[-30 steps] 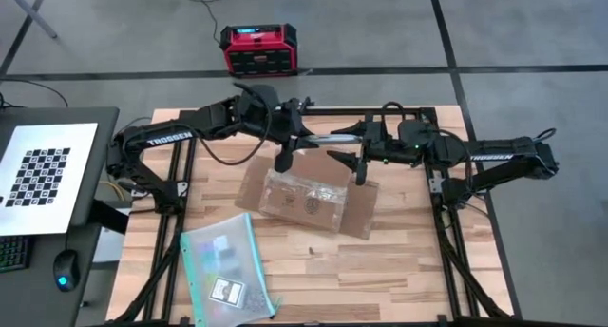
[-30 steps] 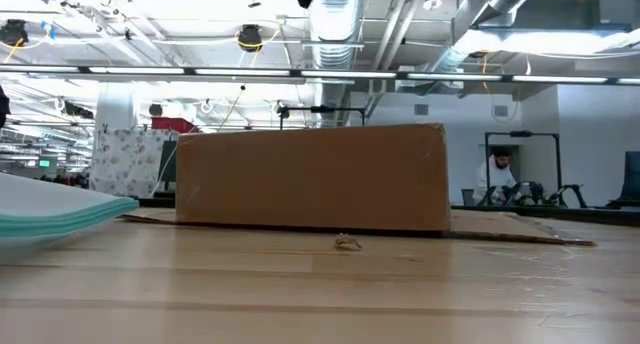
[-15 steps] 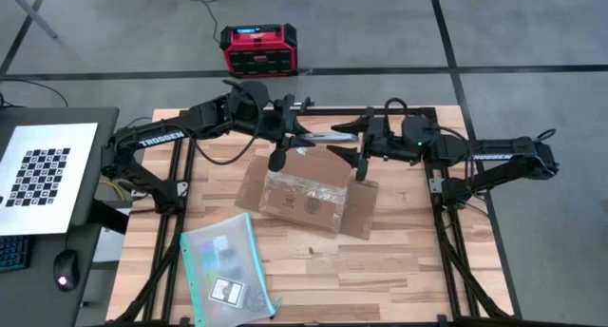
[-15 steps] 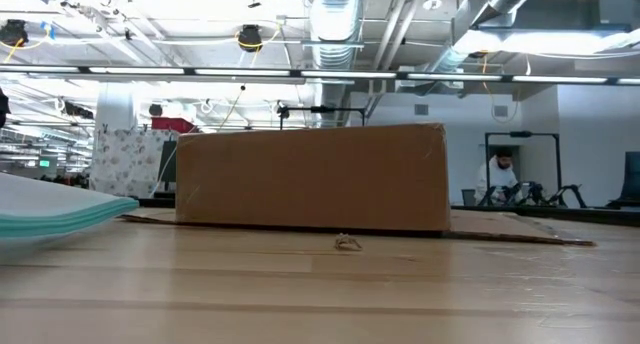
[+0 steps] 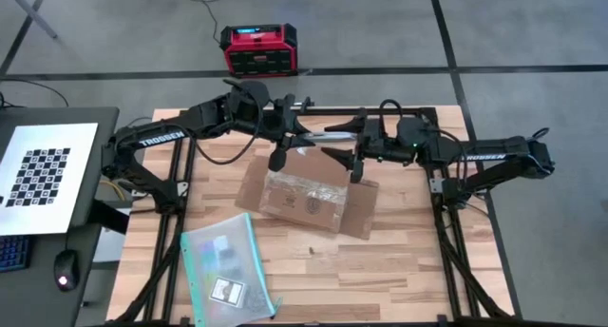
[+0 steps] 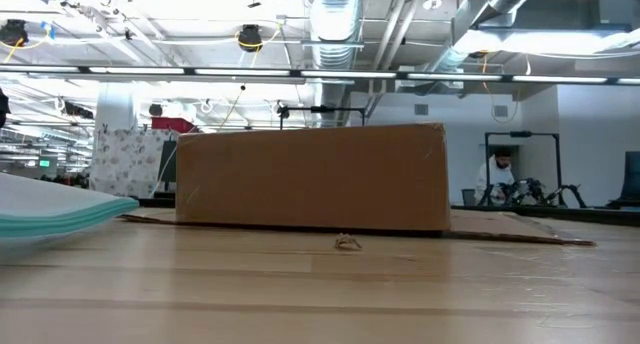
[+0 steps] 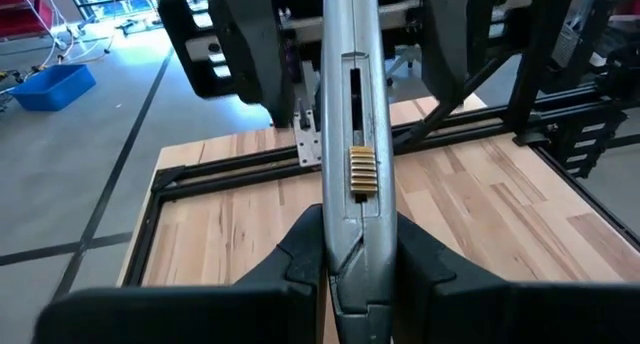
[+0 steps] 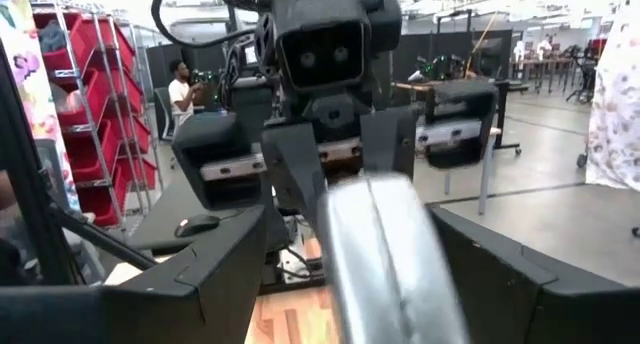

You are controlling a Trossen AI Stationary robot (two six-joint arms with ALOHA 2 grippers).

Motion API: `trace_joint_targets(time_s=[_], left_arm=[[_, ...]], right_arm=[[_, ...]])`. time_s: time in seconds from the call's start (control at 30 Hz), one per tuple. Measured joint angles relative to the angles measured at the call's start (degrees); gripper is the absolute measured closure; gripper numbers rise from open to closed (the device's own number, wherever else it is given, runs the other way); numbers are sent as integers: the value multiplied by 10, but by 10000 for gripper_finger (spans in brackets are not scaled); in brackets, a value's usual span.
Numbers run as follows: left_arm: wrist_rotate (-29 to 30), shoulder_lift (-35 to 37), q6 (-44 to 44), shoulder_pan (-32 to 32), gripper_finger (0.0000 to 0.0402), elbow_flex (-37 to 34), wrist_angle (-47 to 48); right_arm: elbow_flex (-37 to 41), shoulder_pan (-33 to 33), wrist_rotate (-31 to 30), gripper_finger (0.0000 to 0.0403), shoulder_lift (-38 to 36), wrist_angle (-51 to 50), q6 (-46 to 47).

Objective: Unpack boxes
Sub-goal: Break down the cardboard box until it is fully flat

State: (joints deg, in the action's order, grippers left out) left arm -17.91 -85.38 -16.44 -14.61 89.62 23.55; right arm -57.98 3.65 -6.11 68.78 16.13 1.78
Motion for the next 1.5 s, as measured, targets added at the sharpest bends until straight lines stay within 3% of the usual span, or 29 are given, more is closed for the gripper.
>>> trace_joint_targets(time_s=[0.97,1.23,1.5], left_arm=[[-13,-1,6,-2,360,0,30],[-13,-1,13,-2,360,0,31],[-12,-1,15,-3,360,-1,33]], right_arm=[[-1,1,2,155,37,65,-34],[-1,4,2,204,39,41,-35],[-1,6,4,286,39,16,-56]])
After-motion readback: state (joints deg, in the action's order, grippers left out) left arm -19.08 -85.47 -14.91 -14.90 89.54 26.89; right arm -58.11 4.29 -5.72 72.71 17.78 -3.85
